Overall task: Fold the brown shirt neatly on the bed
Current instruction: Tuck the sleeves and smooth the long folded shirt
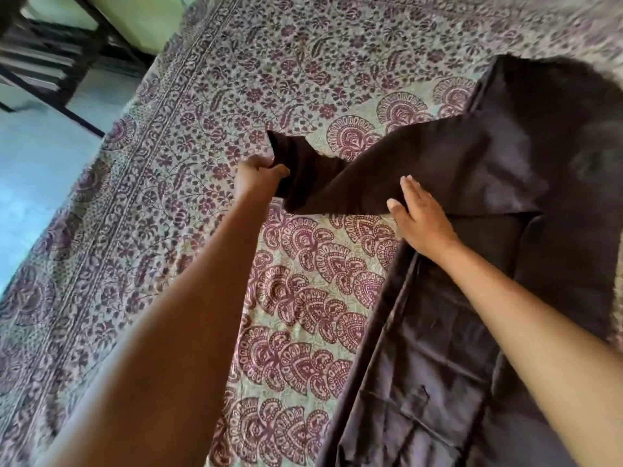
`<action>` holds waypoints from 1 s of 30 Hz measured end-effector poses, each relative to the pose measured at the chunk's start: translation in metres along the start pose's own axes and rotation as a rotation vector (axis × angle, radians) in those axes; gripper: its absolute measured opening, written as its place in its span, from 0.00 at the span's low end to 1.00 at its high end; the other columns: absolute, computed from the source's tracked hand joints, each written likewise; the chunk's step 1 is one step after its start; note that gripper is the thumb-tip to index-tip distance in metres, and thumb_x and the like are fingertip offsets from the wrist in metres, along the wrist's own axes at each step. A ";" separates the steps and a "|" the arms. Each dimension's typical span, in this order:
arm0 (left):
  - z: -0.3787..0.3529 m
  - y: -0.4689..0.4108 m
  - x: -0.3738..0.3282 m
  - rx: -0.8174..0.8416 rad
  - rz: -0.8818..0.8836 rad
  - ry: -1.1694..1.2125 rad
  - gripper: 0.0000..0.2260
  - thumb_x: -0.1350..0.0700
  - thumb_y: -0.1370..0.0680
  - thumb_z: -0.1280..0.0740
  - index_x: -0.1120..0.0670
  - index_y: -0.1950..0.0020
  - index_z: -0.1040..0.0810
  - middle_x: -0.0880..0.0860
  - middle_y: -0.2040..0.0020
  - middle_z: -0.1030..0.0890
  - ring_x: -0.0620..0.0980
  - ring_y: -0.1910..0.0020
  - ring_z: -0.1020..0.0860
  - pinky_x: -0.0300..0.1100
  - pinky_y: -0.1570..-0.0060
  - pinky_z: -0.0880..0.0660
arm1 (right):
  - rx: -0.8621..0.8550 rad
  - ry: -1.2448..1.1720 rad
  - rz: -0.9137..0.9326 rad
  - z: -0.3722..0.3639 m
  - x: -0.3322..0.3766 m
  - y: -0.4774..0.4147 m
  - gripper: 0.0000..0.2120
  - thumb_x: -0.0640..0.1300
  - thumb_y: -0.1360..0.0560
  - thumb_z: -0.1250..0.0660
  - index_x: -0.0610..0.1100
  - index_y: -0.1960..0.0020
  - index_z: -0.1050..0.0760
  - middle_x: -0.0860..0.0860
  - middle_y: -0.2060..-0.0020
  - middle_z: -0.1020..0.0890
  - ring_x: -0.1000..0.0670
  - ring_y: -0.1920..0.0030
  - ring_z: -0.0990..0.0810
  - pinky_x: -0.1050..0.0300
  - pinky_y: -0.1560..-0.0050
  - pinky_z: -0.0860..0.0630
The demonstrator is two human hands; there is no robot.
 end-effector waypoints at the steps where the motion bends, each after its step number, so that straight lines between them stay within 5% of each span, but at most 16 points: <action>1: -0.009 0.016 -0.016 0.051 -0.097 0.043 0.12 0.64 0.32 0.30 0.50 0.65 0.30 0.46 0.64 0.26 0.50 0.57 0.24 0.42 0.58 0.25 | -0.040 -0.115 -0.018 0.011 -0.001 0.009 0.26 0.49 0.19 0.48 0.38 0.25 0.48 0.44 0.25 0.46 0.49 0.25 0.48 0.56 0.27 0.53; 5: -0.042 0.112 -0.083 0.344 -0.398 0.149 0.08 0.57 0.36 0.32 0.48 0.65 0.31 0.51 0.65 0.26 0.51 0.61 0.26 0.50 0.57 0.28 | -0.126 -0.679 -0.303 0.041 -0.024 0.053 0.24 0.53 0.19 0.47 0.46 0.26 0.41 0.51 0.29 0.35 0.51 0.28 0.38 0.59 0.28 0.48; 8: -0.077 0.218 -0.115 0.715 -0.584 0.147 0.12 0.62 0.34 0.32 0.45 0.64 0.29 0.53 0.61 0.21 0.53 0.57 0.20 0.53 0.53 0.23 | -0.186 -1.315 -0.502 0.065 -0.042 0.101 0.18 0.47 0.21 0.43 0.42 0.33 0.33 0.45 0.37 0.29 0.45 0.30 0.35 0.56 0.30 0.40; 10: -0.098 0.288 -0.108 1.025 -0.650 0.015 0.15 0.69 0.32 0.33 0.49 0.61 0.28 0.53 0.55 0.17 0.51 0.50 0.18 0.45 0.50 0.21 | -0.206 -1.529 -0.568 0.082 -0.050 0.137 0.30 0.45 0.31 0.31 0.41 0.31 0.36 0.45 0.38 0.29 0.46 0.28 0.40 0.61 0.39 0.36; 12: -0.113 0.341 -0.082 1.200 -0.717 -0.215 0.11 0.68 0.32 0.35 0.53 0.57 0.27 0.52 0.56 0.18 0.48 0.54 0.19 0.35 0.56 0.25 | -0.243 -1.505 -0.591 0.096 -0.072 0.169 0.30 0.50 0.24 0.36 0.40 0.27 0.43 0.47 0.33 0.33 0.48 0.27 0.43 0.63 0.42 0.35; 14: -0.119 0.368 -0.048 1.176 -0.811 -0.454 0.11 0.61 0.32 0.36 0.50 0.52 0.25 0.48 0.58 0.20 0.49 0.58 0.22 0.39 0.59 0.27 | -0.314 -1.392 -0.700 0.099 -0.099 0.201 0.25 0.56 0.20 0.48 0.48 0.27 0.44 0.51 0.32 0.34 0.50 0.28 0.40 0.61 0.37 0.39; 16: -0.123 0.382 -0.015 1.134 -0.867 -0.654 0.15 0.59 0.31 0.38 0.46 0.47 0.25 0.47 0.51 0.20 0.50 0.52 0.22 0.41 0.54 0.27 | -0.156 -1.379 -0.768 0.082 -0.115 0.224 0.26 0.62 0.25 0.42 0.54 0.31 0.39 0.53 0.34 0.31 0.50 0.33 0.34 0.52 0.35 0.35; 19: -0.124 0.400 0.033 1.126 -0.929 -0.876 0.15 0.59 0.28 0.39 0.45 0.44 0.27 0.50 0.47 0.22 0.52 0.47 0.25 0.41 0.50 0.31 | -0.097 -1.230 -0.819 0.056 -0.133 0.259 0.21 0.45 0.24 0.35 0.44 0.32 0.33 0.44 0.38 0.25 0.46 0.47 0.24 0.54 0.49 0.27; 21: -0.119 0.405 0.065 1.175 -0.859 -0.874 0.12 0.58 0.28 0.38 0.45 0.46 0.27 0.48 0.48 0.20 0.48 0.46 0.26 0.37 0.41 0.37 | -0.165 -1.160 -0.842 0.041 -0.143 0.279 0.17 0.35 0.23 0.40 0.40 0.35 0.30 0.41 0.46 0.22 0.51 0.59 0.24 0.60 0.58 0.28; 23: -0.114 0.408 0.095 1.228 -0.769 -0.824 0.12 0.58 0.28 0.37 0.44 0.48 0.31 0.43 0.48 0.19 0.40 0.45 0.25 0.37 0.31 0.46 | -0.244 -1.134 -0.861 0.031 -0.147 0.293 0.15 0.33 0.24 0.40 0.40 0.38 0.28 0.42 0.51 0.20 0.53 0.63 0.23 0.63 0.63 0.28; 26: -0.105 0.408 0.128 1.252 -0.639 -0.771 0.14 0.57 0.30 0.39 0.42 0.48 0.32 0.37 0.44 0.22 0.34 0.34 0.33 0.35 0.29 0.54 | -0.362 -1.142 -0.905 0.018 -0.154 0.310 0.12 0.35 0.26 0.36 0.40 0.43 0.25 0.46 0.59 0.19 0.57 0.69 0.20 0.69 0.71 0.28; 28: -0.098 0.410 0.139 1.288 -0.566 -0.801 0.13 0.54 0.32 0.41 0.42 0.50 0.26 0.34 0.40 0.29 0.33 0.30 0.45 0.33 0.31 0.58 | -0.281 -1.071 -0.889 0.009 -0.149 0.318 0.11 0.39 0.26 0.33 0.40 0.45 0.25 0.46 0.60 0.19 0.57 0.72 0.21 0.67 0.72 0.27; 30: -0.091 0.409 0.143 1.304 -0.447 -0.727 0.17 0.47 0.35 0.45 0.41 0.51 0.25 0.36 0.38 0.30 0.33 0.30 0.44 0.35 0.31 0.52 | -0.188 -0.865 -0.834 0.003 -0.146 0.320 0.12 0.42 0.29 0.29 0.39 0.48 0.23 0.46 0.62 0.20 0.51 0.69 0.22 0.58 0.67 0.25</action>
Point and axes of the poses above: each hand's wrist, its own y-axis away from the middle knuckle, its own z-axis out of the back of the hand, x = y × z, the point moved 6 cm from there along -y, towards the middle knuckle
